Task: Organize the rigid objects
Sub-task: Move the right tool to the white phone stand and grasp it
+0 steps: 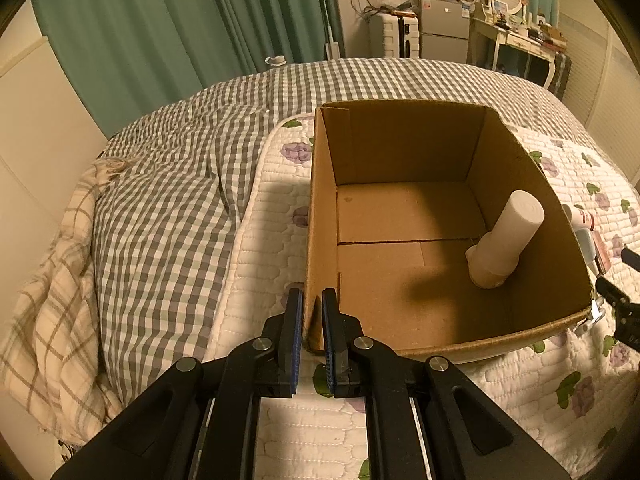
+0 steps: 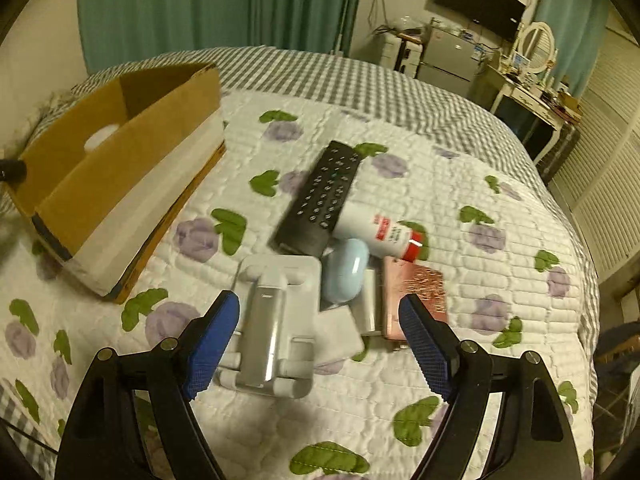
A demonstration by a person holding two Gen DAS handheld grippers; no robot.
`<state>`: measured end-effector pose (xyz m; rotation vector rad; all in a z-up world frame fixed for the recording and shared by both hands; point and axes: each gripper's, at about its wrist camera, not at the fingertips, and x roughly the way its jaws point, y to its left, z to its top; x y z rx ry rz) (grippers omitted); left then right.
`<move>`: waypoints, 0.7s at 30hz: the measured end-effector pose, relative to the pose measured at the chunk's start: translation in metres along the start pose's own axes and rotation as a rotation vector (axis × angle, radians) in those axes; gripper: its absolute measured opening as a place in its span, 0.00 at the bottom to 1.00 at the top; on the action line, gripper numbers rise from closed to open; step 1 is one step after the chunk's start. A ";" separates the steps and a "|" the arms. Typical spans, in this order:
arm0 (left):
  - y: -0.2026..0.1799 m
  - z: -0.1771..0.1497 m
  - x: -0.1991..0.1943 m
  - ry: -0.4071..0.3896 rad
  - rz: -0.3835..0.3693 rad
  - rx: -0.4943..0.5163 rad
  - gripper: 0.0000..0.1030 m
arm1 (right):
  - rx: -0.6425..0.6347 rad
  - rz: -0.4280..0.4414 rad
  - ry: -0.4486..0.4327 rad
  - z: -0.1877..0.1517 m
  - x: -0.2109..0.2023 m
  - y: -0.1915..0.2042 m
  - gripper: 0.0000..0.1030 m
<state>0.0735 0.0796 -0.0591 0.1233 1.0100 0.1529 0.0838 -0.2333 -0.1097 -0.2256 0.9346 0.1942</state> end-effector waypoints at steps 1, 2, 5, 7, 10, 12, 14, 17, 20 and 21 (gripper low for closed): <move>0.000 0.000 0.000 0.000 0.001 -0.002 0.08 | -0.004 0.000 0.003 -0.002 0.002 0.001 0.80; 0.000 0.000 0.000 0.000 0.001 -0.003 0.08 | -0.006 -0.001 0.008 -0.002 0.004 0.003 0.80; 0.000 0.000 0.000 -0.001 0.003 -0.001 0.08 | -0.004 0.005 0.032 -0.005 0.014 0.005 0.80; 0.000 0.000 0.000 0.000 0.002 -0.004 0.08 | 0.003 0.015 0.049 -0.006 0.019 0.006 0.80; 0.000 0.000 -0.001 0.000 0.001 -0.006 0.08 | -0.007 0.039 0.071 -0.006 0.027 0.012 0.80; 0.000 0.000 -0.001 -0.001 0.002 -0.005 0.08 | -0.024 0.033 0.091 -0.007 0.033 0.017 0.80; 0.000 0.000 -0.001 -0.001 0.004 -0.002 0.08 | -0.032 0.031 0.104 -0.008 0.038 0.020 0.80; 0.001 0.001 -0.001 0.000 0.000 -0.006 0.08 | -0.023 0.043 0.135 -0.010 0.048 0.022 0.80; 0.000 0.001 -0.001 -0.001 -0.003 -0.008 0.08 | -0.024 0.050 0.162 -0.009 0.059 0.026 0.80; -0.001 0.001 -0.001 -0.002 -0.003 -0.007 0.08 | -0.028 0.050 0.170 -0.009 0.061 0.027 0.80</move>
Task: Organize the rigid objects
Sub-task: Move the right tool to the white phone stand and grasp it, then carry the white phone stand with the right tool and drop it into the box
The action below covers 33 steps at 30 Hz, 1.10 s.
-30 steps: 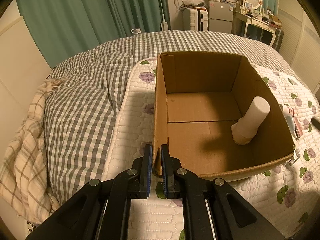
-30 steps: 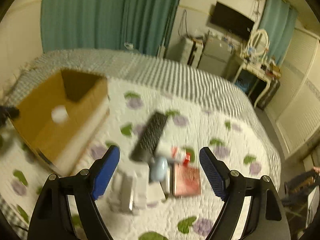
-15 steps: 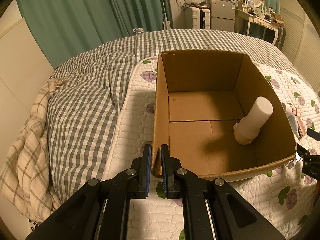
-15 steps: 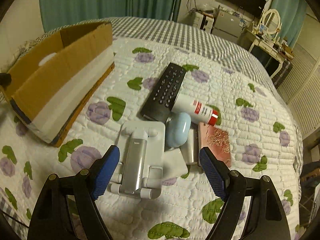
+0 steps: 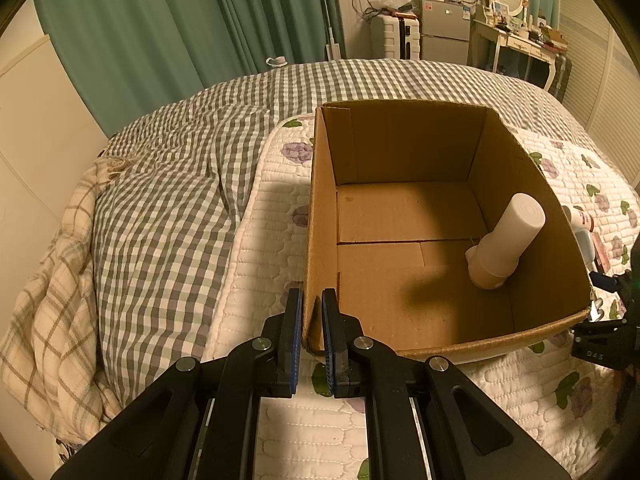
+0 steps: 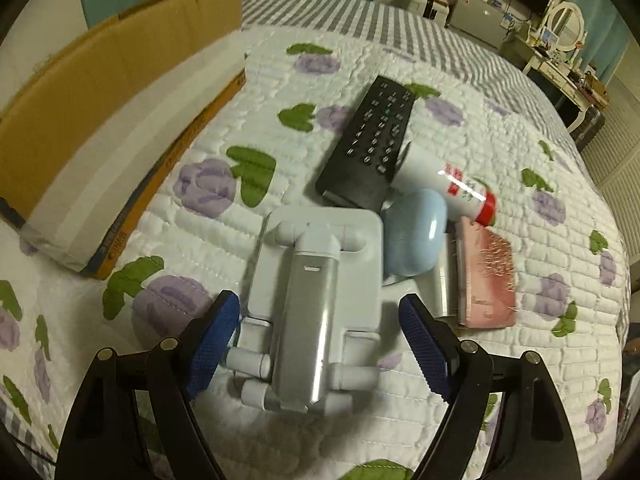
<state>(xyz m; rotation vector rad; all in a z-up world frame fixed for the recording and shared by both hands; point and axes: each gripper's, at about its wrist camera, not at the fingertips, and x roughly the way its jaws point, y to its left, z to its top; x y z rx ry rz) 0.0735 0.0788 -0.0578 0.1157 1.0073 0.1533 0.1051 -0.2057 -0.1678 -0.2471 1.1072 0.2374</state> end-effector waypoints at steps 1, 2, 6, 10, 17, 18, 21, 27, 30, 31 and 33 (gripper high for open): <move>0.000 0.000 0.000 0.000 0.001 0.001 0.08 | -0.006 -0.008 0.001 0.001 0.003 0.001 0.80; 0.000 0.000 0.000 0.000 0.002 0.004 0.08 | -0.009 -0.014 0.000 0.002 0.004 0.002 0.80; -0.001 -0.001 0.000 0.000 0.000 0.003 0.08 | -0.022 -0.037 -0.006 0.002 0.006 0.007 0.75; -0.002 -0.001 0.000 0.002 0.002 0.008 0.08 | -0.027 -0.048 -0.017 0.003 0.004 0.008 0.66; -0.001 -0.001 0.001 0.006 -0.011 0.002 0.08 | 0.009 -0.021 -0.046 0.001 -0.004 0.000 0.65; 0.000 0.000 0.001 0.006 -0.015 0.002 0.08 | 0.015 -0.013 -0.051 0.000 -0.006 -0.002 0.65; 0.004 0.000 0.001 0.011 -0.031 -0.011 0.08 | 0.023 -0.003 -0.080 0.000 -0.016 -0.004 0.65; 0.005 0.000 0.000 0.009 -0.042 -0.006 0.08 | 0.009 -0.004 -0.167 0.011 -0.061 0.001 0.65; 0.005 0.000 0.000 0.008 -0.044 -0.004 0.08 | -0.012 0.010 -0.227 0.025 -0.091 0.007 0.65; 0.005 0.000 0.000 0.008 -0.044 -0.004 0.08 | -0.020 0.012 -0.242 0.030 -0.099 0.009 0.65; 0.006 0.000 0.000 0.007 -0.048 -0.006 0.08 | -0.045 0.022 -0.286 0.045 -0.118 0.019 0.65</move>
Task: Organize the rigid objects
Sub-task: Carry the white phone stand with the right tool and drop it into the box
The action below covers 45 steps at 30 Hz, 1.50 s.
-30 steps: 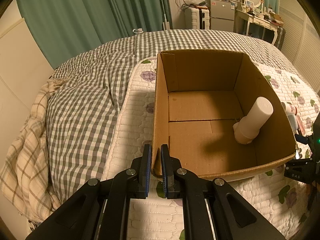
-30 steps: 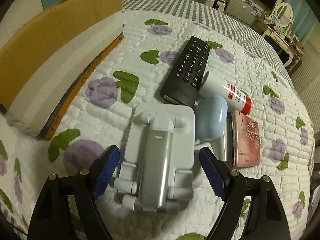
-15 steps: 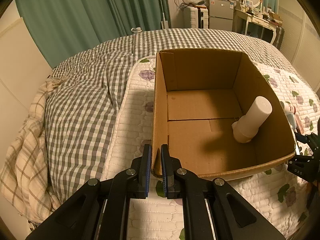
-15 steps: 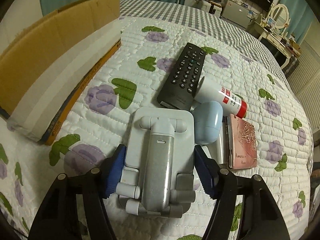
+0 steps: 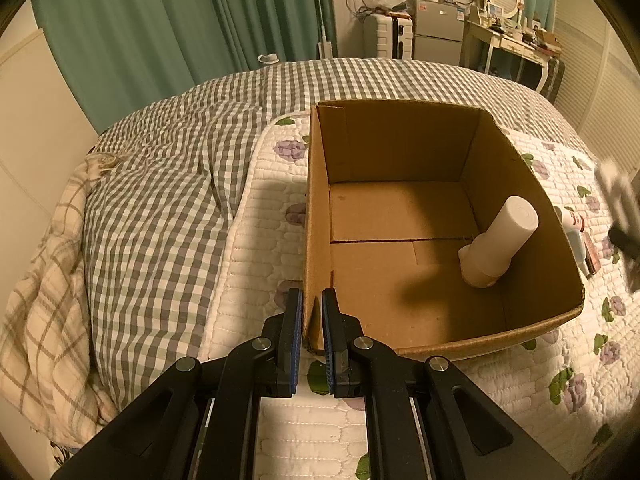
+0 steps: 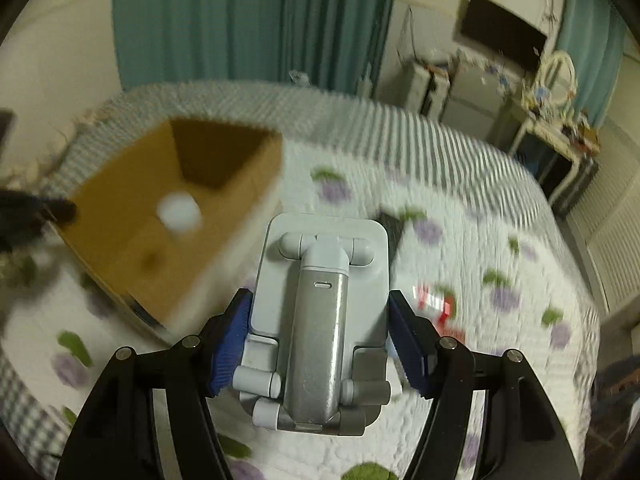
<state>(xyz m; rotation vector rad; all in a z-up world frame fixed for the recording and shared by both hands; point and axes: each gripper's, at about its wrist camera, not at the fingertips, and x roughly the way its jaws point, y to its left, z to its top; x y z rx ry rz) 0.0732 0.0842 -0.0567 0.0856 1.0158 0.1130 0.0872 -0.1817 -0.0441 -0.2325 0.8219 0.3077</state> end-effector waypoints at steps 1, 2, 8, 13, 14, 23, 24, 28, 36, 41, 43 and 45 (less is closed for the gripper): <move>0.000 0.000 0.000 -0.001 -0.002 -0.001 0.08 | -0.016 0.012 -0.026 0.011 -0.008 0.007 0.65; 0.001 0.001 0.000 -0.003 -0.005 -0.002 0.08 | -0.028 0.023 -0.044 0.019 -0.013 0.013 0.65; 0.000 0.001 -0.001 -0.006 -0.009 0.000 0.08 | -0.089 0.118 -0.098 0.060 -0.020 0.063 0.65; -0.001 0.000 -0.001 -0.011 -0.016 0.004 0.08 | -0.123 0.196 -0.081 0.070 -0.003 0.105 0.65; -0.001 -0.001 -0.001 -0.012 -0.018 0.005 0.08 | -0.128 0.198 -0.075 0.071 0.002 0.112 0.65; -0.001 -0.003 -0.002 -0.019 -0.022 0.011 0.08 | -0.166 0.153 -0.034 0.062 0.039 0.135 0.65; -0.001 -0.003 -0.001 -0.020 -0.021 0.012 0.08 | -0.171 0.144 -0.030 0.060 0.041 0.137 0.65; -0.001 -0.003 -0.002 -0.020 -0.019 0.017 0.08 | -0.180 0.139 -0.023 0.059 0.046 0.133 0.65; 0.000 -0.003 -0.002 -0.019 -0.016 0.019 0.08 | -0.185 0.144 -0.012 0.058 0.052 0.133 0.65; 0.001 -0.003 0.000 -0.005 -0.026 0.012 0.09 | -0.165 0.149 -0.060 0.062 0.036 0.125 0.73; 0.000 -0.003 0.000 -0.010 -0.016 0.021 0.09 | -0.158 0.157 -0.076 0.065 0.027 0.119 0.77; 0.001 -0.001 -0.001 -0.007 -0.017 0.015 0.09 | -0.154 0.153 -0.085 0.067 0.017 0.111 0.79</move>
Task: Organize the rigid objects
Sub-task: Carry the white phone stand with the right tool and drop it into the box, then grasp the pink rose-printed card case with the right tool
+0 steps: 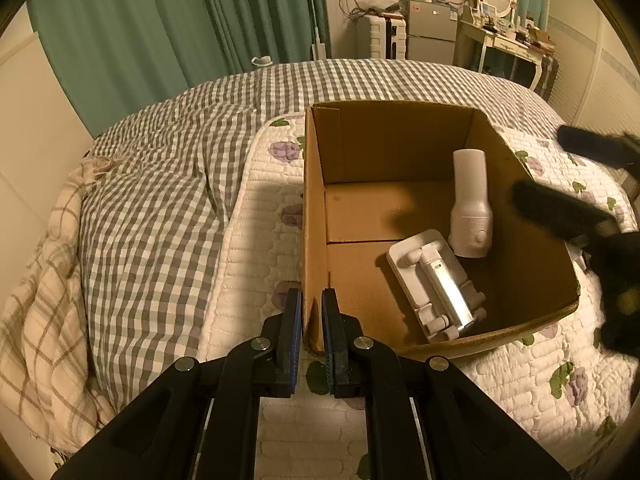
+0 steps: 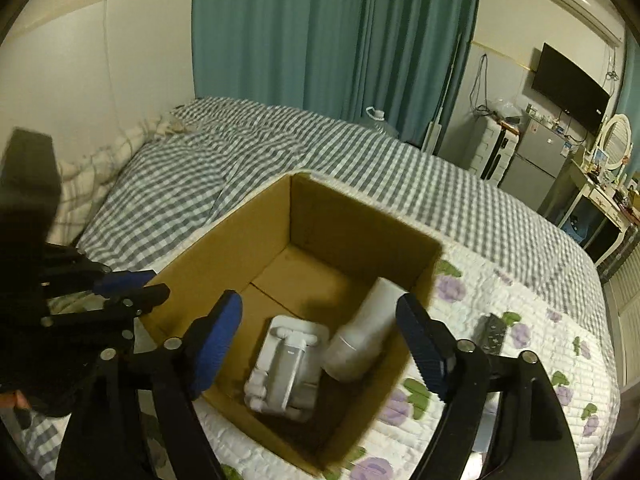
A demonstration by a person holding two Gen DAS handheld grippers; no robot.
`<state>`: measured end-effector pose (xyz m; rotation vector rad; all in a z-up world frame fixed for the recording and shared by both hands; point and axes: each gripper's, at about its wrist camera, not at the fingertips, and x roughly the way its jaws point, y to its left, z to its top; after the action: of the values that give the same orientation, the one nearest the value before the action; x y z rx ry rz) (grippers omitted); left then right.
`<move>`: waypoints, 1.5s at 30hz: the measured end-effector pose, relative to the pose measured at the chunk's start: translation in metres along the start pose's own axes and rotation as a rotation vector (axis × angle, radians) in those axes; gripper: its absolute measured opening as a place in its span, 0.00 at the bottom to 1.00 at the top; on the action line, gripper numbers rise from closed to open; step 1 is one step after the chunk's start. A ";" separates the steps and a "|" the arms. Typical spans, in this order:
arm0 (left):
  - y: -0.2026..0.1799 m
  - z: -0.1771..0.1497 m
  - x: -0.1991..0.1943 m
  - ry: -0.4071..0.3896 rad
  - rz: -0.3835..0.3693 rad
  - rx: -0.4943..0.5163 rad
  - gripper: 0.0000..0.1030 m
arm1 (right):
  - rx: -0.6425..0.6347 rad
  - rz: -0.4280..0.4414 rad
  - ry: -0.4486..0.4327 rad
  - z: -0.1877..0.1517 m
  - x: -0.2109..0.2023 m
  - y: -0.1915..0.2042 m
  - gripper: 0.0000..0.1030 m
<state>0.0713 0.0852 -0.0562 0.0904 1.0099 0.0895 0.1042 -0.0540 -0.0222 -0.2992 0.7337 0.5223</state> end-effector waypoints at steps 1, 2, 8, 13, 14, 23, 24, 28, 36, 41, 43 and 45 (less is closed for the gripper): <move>0.000 0.000 0.000 0.001 0.000 -0.001 0.09 | 0.001 -0.007 -0.003 0.000 -0.006 -0.005 0.80; 0.000 0.001 0.000 0.003 0.001 -0.004 0.09 | 0.005 -0.018 -0.006 0.000 -0.012 -0.010 0.80; 0.000 0.001 0.000 0.006 0.016 -0.002 0.09 | 0.064 -0.100 -0.020 -0.009 -0.049 -0.057 0.89; -0.003 0.000 0.002 0.008 0.028 -0.002 0.09 | 0.107 -0.190 -0.018 -0.028 -0.078 -0.103 0.89; -0.003 0.000 0.002 0.009 0.030 -0.003 0.09 | 0.112 -0.205 -0.013 -0.033 -0.081 -0.111 0.89; -0.007 0.000 0.003 0.019 0.054 0.000 0.09 | 0.208 -0.291 0.086 -0.095 -0.081 -0.182 0.90; -0.007 0.000 0.004 0.020 0.056 0.000 0.09 | 0.229 -0.286 0.097 -0.105 -0.076 -0.190 0.90; -0.008 0.000 0.004 0.022 0.067 0.000 0.09 | 0.292 -0.263 0.140 -0.136 -0.053 -0.208 0.90; -0.012 -0.001 0.004 0.022 0.084 0.006 0.09 | 0.449 -0.160 0.241 -0.177 -0.007 -0.244 0.90; -0.012 -0.002 0.004 0.021 0.081 0.010 0.09 | 0.480 -0.141 0.291 -0.185 0.015 -0.255 0.90; -0.012 -0.002 0.004 0.021 0.080 0.010 0.09 | 0.480 -0.129 0.320 -0.188 0.023 -0.255 0.90; -0.011 -0.002 0.004 0.021 0.078 0.011 0.09 | 0.478 -0.120 0.336 -0.190 0.029 -0.254 0.90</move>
<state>0.0721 0.0744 -0.0615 0.1387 1.0283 0.1561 0.1564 -0.3381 -0.1572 0.0192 1.1319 0.1709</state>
